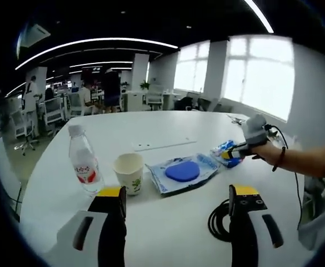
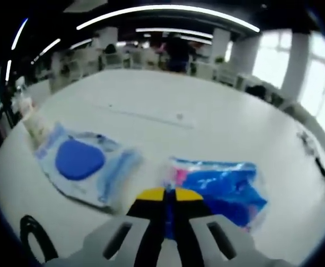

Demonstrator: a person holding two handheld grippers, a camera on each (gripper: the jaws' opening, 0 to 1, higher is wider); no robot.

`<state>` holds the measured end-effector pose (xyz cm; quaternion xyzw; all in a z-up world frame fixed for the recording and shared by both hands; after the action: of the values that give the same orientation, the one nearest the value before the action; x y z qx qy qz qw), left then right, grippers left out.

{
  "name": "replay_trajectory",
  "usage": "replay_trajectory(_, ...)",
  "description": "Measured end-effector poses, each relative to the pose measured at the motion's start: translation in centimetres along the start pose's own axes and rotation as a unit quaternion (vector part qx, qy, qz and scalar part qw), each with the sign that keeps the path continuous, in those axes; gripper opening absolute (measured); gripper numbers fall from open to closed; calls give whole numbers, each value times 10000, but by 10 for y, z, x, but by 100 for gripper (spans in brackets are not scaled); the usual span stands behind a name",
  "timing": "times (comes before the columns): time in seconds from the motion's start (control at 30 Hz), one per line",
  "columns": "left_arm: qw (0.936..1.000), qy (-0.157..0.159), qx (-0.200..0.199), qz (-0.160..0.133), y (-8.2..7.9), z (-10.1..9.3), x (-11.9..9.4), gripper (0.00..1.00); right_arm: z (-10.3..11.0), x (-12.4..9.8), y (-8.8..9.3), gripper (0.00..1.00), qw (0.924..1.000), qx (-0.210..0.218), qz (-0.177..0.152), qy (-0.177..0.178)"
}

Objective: Arrange the tabletop items into an orderly group along one side of the table until the central work area is clear of visible clutter.

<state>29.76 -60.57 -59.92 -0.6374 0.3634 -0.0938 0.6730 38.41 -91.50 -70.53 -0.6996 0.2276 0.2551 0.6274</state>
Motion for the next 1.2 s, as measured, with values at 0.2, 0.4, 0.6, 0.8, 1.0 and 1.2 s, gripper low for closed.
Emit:
replay_trajectory(0.2,10000,30,34,78,1,-2,-2,75,4,3,3,0,9998,179,73,-9)
replay_trajectory(0.4,9997,151,135,155,6,-11,-7,76,11,4,1,0,9996,249,50,-95)
replay_trajectory(0.6,9992,158,240,290,13,-11,-12,79,14,9,5,0,9989,396,105,-211)
replay_trajectory(0.8,9989,121,239,385,20,-8,-15,79,12,10,5,1,9978,618,80,-238)
replay_trajectory(1.0,9987,126,214,437,23,-8,-17,79,14,10,3,5,9962,828,69,-253)
replay_trajectory(1.2,9983,92,255,512,27,-6,-18,81,12,5,-3,14,9950,983,-20,-200)
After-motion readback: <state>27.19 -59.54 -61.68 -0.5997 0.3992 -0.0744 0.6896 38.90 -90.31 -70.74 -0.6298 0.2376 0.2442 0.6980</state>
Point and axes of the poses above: the point that each gripper's makers call its tool centre point, and the gripper's own axes: x roughly forward along the fingers, z roughly to its left, y roughly out of its underside, the point moved 1 cm from there along -x, roughly backward along the fingers, and after that the axes turned 4 degrees about x, right-handed, at the moved point
